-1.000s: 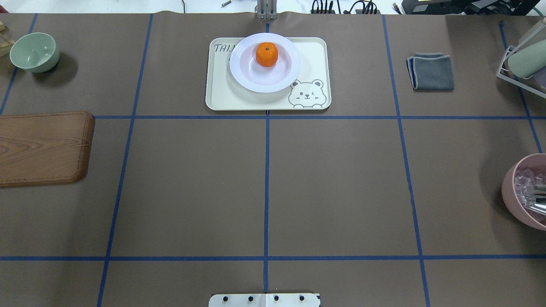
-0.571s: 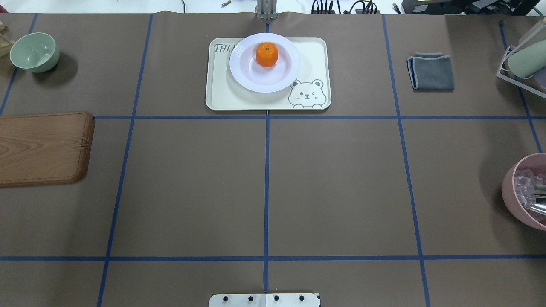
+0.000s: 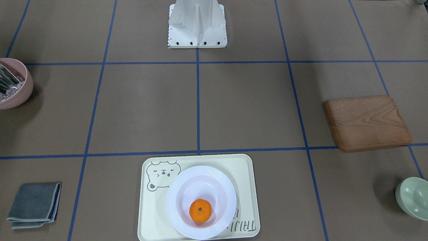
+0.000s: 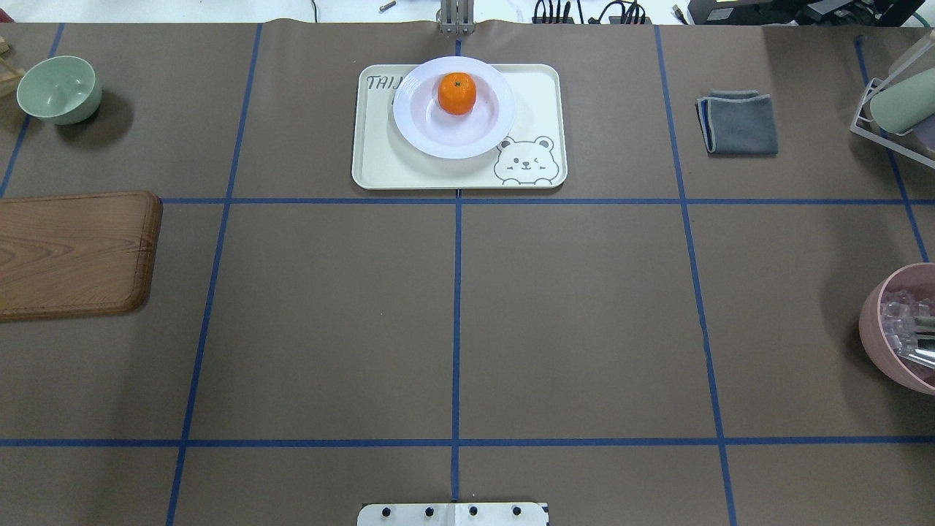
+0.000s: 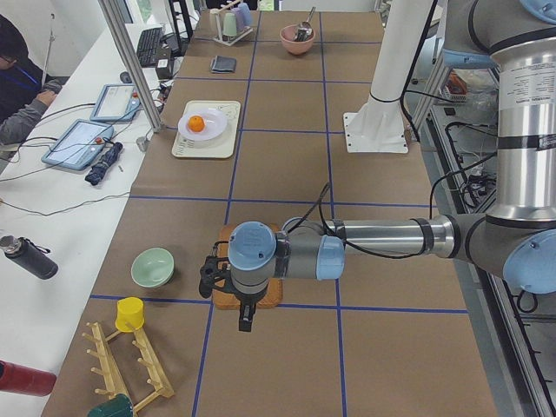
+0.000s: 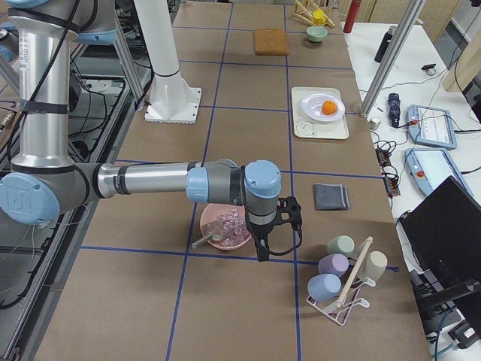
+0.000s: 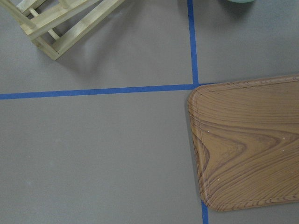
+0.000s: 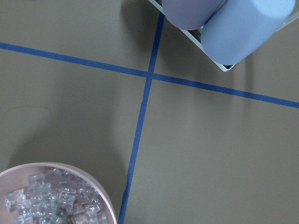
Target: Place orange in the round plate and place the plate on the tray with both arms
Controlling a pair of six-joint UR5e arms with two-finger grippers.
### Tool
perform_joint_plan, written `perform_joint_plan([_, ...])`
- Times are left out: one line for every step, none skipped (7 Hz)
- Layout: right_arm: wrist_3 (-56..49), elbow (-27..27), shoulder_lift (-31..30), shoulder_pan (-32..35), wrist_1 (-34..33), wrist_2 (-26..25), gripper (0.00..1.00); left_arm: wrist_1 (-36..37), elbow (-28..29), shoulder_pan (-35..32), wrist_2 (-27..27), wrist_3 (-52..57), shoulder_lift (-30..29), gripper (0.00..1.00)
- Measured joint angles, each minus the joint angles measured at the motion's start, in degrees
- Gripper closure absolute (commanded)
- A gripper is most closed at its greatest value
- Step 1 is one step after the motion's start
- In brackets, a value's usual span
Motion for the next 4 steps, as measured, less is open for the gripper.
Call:
perform_joint_plan([-0.02,0.11,0.02,-0.05,0.02,0.0,0.0,-0.02,0.0,0.0,0.0,0.0,-0.03,0.02])
perform_joint_plan([-0.08,0.26,0.03,-0.12,-0.01,-0.02,0.0,0.0,0.0,0.0,0.0,0.0,-0.06,0.02])
perform_joint_plan([-0.14,0.4,0.03,-0.22,-0.03,-0.06,0.0,0.01,0.0,0.0,0.0,0.0,-0.06,0.02])
perform_joint_plan([-0.16,0.5,0.03,-0.35,-0.03,-0.08,0.0,0.0,0.0,0.0,-0.02,0.0,-0.07,0.02])
